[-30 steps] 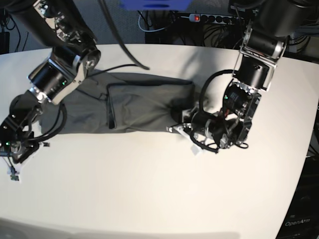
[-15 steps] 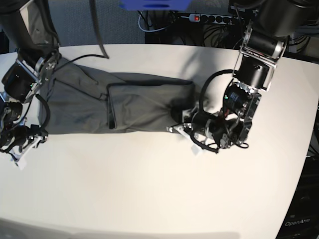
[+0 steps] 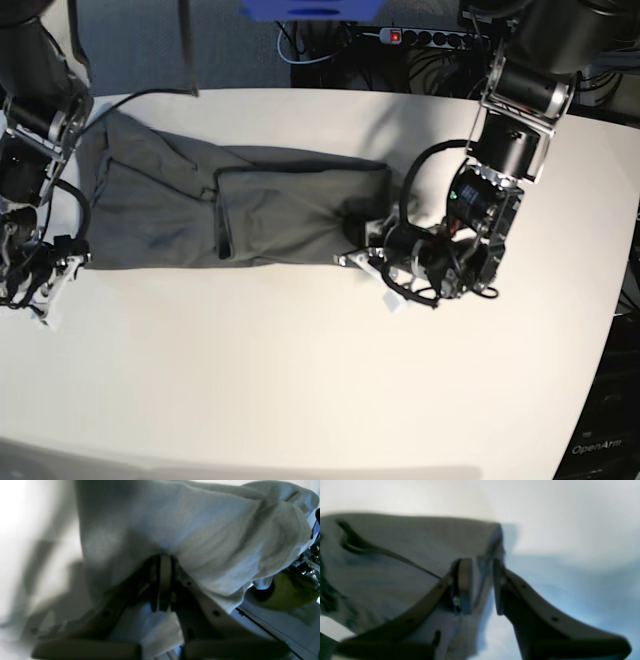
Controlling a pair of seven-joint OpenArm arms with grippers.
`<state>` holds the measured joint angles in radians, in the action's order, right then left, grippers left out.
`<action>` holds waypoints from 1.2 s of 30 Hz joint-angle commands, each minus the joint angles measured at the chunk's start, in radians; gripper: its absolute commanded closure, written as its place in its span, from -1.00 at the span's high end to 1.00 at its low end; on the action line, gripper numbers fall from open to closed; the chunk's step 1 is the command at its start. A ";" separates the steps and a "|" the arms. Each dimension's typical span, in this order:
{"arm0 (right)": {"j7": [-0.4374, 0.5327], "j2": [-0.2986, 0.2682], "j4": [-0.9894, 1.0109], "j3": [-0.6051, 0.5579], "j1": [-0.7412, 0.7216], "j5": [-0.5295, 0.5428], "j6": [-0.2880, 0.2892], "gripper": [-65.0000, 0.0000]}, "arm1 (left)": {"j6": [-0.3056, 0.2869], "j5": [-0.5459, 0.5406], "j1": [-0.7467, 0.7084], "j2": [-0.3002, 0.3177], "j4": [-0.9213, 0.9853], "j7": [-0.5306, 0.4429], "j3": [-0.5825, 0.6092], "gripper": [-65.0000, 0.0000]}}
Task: Fold the T-shirt properly
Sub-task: 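Lower the right gripper and grasp the shirt end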
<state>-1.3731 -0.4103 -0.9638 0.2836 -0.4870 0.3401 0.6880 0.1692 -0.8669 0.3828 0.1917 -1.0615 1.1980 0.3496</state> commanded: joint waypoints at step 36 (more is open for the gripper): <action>-0.023 -0.069 -0.132 -0.022 0.001 0.014 0.010 0.75 | 0.031 0.119 -0.006 0.007 0.011 -0.025 0.006 -0.94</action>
<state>-1.3735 -0.4618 -1.0809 0.2558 -0.4591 0.3492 0.6884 0.1692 -0.8665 0.3832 0.1913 -1.0615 1.1984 0.3496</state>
